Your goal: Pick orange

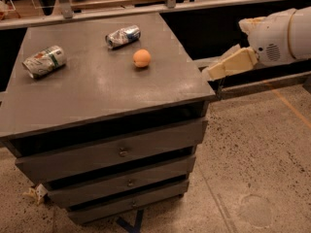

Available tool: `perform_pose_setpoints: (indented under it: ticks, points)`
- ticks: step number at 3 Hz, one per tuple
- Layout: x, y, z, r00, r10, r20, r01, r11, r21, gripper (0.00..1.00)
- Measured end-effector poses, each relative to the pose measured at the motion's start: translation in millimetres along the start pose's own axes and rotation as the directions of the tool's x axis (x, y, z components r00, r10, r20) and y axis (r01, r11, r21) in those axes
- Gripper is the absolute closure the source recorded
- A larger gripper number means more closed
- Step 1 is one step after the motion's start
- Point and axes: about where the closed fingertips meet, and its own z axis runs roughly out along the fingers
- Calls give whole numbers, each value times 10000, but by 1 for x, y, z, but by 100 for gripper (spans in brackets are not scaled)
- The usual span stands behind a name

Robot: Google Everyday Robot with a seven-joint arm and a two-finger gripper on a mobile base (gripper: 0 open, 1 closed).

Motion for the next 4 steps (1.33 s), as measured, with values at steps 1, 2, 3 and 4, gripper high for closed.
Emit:
perform_pose_setpoints:
  ticks: [1,2,3,4]
  points:
    - [7,7,29,9990,431,-91,-429,9988,240,0]
    - [17,6,70,9962,833,268,-846,9950,521,0]
    - [22,-1,104,9940,919,598,-958,9932,655,0]
    - [23,-9,133,9924,915,826,-964,9937,571,0]
